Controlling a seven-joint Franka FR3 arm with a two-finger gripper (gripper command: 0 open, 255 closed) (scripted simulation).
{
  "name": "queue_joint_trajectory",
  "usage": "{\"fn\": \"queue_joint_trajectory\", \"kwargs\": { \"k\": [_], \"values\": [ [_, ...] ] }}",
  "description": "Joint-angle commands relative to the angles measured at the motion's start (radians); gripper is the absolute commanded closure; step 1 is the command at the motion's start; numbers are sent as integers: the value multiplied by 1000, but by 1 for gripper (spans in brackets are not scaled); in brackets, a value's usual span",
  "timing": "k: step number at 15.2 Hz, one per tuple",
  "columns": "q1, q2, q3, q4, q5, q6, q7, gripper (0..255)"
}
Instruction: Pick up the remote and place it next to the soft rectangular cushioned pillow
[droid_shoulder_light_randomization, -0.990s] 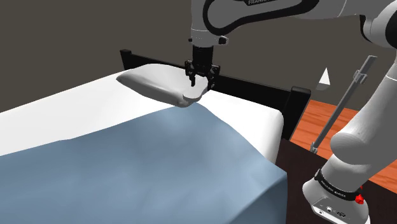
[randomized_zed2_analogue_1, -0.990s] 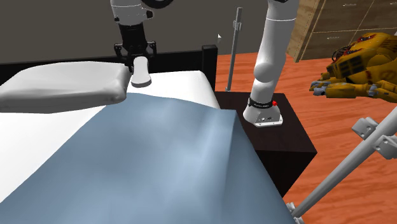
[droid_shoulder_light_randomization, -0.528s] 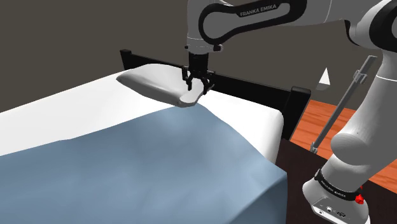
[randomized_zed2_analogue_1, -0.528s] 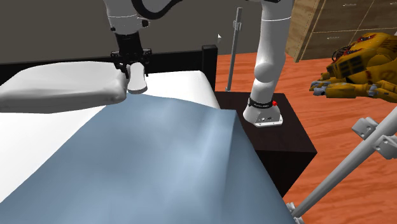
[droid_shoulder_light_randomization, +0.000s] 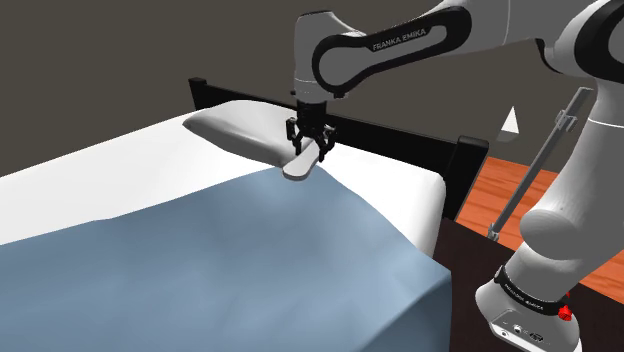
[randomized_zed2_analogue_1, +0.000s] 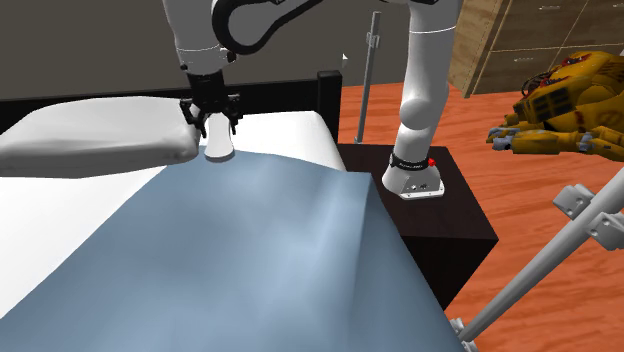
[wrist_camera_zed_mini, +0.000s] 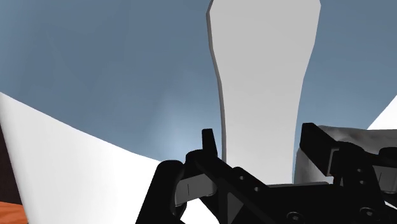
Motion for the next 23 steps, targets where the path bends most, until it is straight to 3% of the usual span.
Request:
{"fn": "queue_joint_trajectory", "kwargs": {
  "k": [1, 23],
  "values": [
    [0, 6, -2, -23, -6, 28, 2, 255],
    [45, 144, -54, -175, -138, 275, 88, 255]
  ]
}}
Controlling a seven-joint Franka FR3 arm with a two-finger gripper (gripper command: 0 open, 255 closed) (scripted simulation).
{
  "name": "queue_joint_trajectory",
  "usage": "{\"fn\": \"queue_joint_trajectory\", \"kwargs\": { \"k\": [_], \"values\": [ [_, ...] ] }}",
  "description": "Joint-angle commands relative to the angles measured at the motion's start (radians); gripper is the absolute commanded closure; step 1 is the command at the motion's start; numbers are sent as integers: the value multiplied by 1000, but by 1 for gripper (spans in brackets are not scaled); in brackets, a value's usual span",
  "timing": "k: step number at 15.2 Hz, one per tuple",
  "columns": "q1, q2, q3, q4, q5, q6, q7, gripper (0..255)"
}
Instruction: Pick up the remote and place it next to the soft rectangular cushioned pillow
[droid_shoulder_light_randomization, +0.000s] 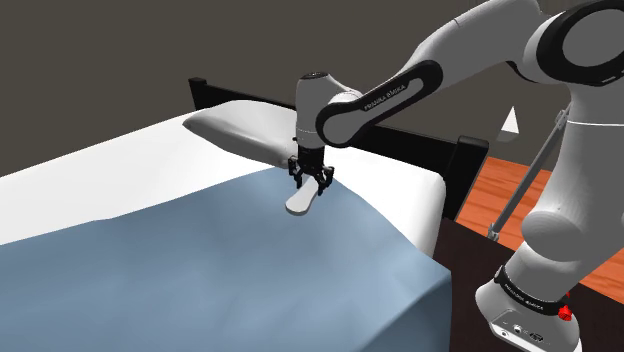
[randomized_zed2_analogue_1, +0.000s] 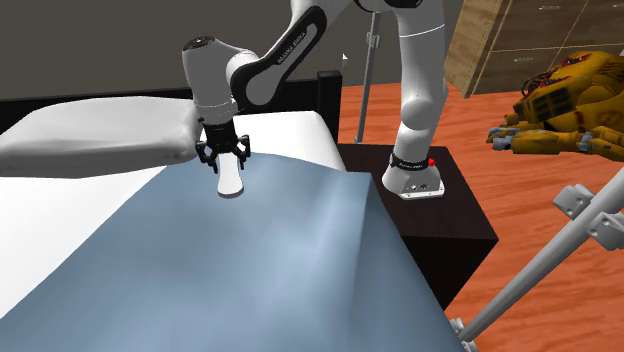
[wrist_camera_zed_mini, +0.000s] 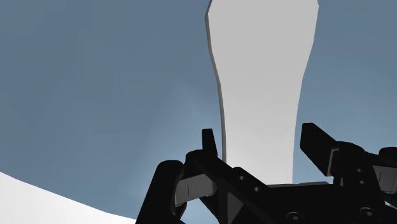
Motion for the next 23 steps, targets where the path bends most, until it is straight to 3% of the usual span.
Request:
{"fn": "queue_joint_trajectory", "kwargs": {
  "k": [1, 7, 8, 13, 17, 23],
  "values": [
    [3, 7, -3, 1, -6, 5, 3, 255],
    [3, 7, -3, 1, -6, 5, 3, 255],
    [3, 7, -3, 1, -6, 5, 3, 0],
    [3, 7, -3, 1, -6, 5, 3, 0],
    [-28, -68, 30, 51, 65, -98, -44, 0],
    [-28, -68, 30, 51, 65, -98, -44, 0]
  ]
}}
